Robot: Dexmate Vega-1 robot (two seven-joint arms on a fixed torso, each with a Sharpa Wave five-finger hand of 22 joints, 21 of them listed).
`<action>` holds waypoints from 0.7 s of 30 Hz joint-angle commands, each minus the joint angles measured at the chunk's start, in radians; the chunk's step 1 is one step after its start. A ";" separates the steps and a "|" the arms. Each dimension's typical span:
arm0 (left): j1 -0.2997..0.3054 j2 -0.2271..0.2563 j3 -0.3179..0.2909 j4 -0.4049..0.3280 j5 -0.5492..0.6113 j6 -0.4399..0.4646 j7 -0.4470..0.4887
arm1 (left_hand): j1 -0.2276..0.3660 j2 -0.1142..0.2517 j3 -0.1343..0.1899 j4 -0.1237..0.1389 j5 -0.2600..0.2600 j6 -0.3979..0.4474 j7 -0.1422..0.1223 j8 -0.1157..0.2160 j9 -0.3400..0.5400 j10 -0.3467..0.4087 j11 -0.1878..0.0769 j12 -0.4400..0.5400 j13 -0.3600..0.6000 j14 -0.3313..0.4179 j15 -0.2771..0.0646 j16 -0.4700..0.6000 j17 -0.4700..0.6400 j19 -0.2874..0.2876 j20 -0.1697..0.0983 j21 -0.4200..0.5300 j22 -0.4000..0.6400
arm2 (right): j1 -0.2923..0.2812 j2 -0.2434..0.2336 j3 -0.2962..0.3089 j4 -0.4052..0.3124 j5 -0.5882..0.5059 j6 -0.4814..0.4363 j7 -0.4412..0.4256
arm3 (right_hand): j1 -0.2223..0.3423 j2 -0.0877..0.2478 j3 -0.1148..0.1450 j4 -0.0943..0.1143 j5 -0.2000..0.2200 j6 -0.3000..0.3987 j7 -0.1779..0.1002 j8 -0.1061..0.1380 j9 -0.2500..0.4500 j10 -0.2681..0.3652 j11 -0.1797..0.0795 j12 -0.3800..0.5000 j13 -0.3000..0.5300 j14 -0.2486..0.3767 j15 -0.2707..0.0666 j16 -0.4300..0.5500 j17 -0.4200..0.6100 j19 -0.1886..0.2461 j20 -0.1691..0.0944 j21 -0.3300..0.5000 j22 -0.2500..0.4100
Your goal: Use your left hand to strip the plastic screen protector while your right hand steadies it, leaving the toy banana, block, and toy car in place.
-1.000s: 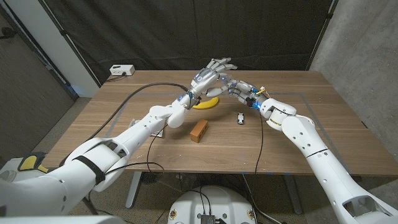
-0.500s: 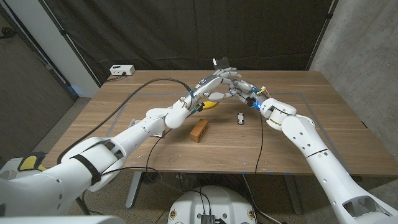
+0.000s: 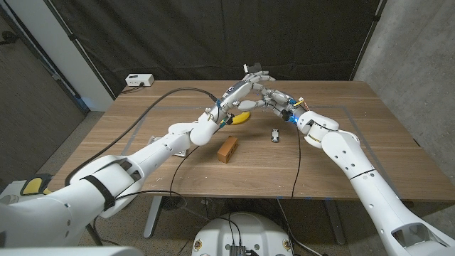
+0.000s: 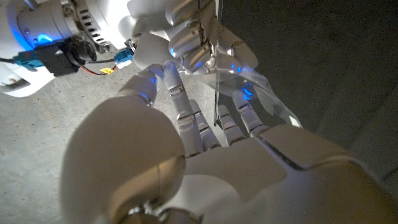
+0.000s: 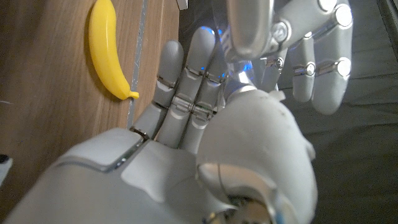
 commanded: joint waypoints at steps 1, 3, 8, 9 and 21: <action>-0.009 0.051 0.037 -0.070 0.147 0.091 0.359 | -0.003 0.002 -0.038 0.004 -0.147 -0.430 -0.154 -0.109 0.011 -0.132 0.015 -0.056 -0.005 -0.078 -0.021 -0.021 0.001 -0.080 0.047 -0.019 -0.011 | 0.003 0.002 -0.007 -0.005 0.000 -0.007 -0.009 | 0.011 0.004 0.002 -0.003 0.005 0.026 0.018 0.006 0.004 0.005 -0.005 0.005 0.006 0.074 -0.073 0.001 0.004 0.005 -0.120 -0.003 0.000; -0.018 0.072 0.058 -0.086 0.120 0.080 0.335 | -0.039 -0.009 -0.067 0.018 -0.220 -0.652 -0.153 -0.208 -0.018 -0.189 0.036 -0.071 -0.005 -0.110 0.000 -0.023 -0.011 -0.091 0.055 -0.037 -0.013 | 0.004 0.003 -0.009 -0.006 -0.001 -0.008 -0.011 | 0.010 0.004 0.000 -0.002 0.004 0.026 0.018 0.006 0.004 0.006 -0.006 0.004 0.004 0.075 -0.073 -0.001 -0.001 0.005 -0.120 -0.003 0.000; -0.015 0.112 0.075 -0.127 0.089 0.086 0.336 | -0.185 -0.063 -0.168 0.074 -0.198 -1.072 -0.149 -0.453 -0.104 -0.349 0.126 -0.105 -0.019 -0.222 0.062 -0.033 -0.055 -0.155 0.089 -0.105 -0.013 | 0.000 0.010 -0.013 -0.011 -0.004 -0.005 -0.026 | 0.011 0.004 0.001 -0.003 0.004 0.027 0.018 0.006 0.003 0.007 -0.005 0.004 0.005 0.075 -0.072 -0.001 0.002 0.005 -0.120 -0.003 0.000; -0.012 0.119 0.075 -0.135 0.083 0.089 0.337 | -0.223 -0.085 -0.202 0.087 -0.186 -1.140 -0.125 -0.477 -0.118 -0.399 0.145 -0.117 -0.027 -0.254 0.080 -0.035 -0.066 -0.169 0.099 -0.122 -0.014 | 0.000 0.012 -0.014 -0.012 -0.005 -0.005 -0.029 | 0.011 0.004 0.000 -0.003 0.004 0.026 0.017 0.006 0.003 0.007 -0.005 0.004 0.006 0.076 -0.074 -0.002 0.000 0.005 -0.120 -0.003 0.000; 0.144 -0.049 -0.305 -0.009 0.063 -0.189 0.365 | -0.521 -0.005 -0.362 0.250 -0.116 -1.265 -0.083 -0.443 -0.182 -0.498 0.219 -0.105 -0.096 -0.321 0.095 -0.006 -0.118 -0.201 0.106 -0.201 -0.008 | -0.015 0.019 -0.036 -0.072 -0.044 0.000 -0.110 | 0.012 0.005 0.000 -0.003 0.004 0.027 0.016 0.007 0.005 0.010 -0.005 0.002 0.004 0.077 -0.074 -0.004 0.001 0.002 -0.120 -0.003 0.000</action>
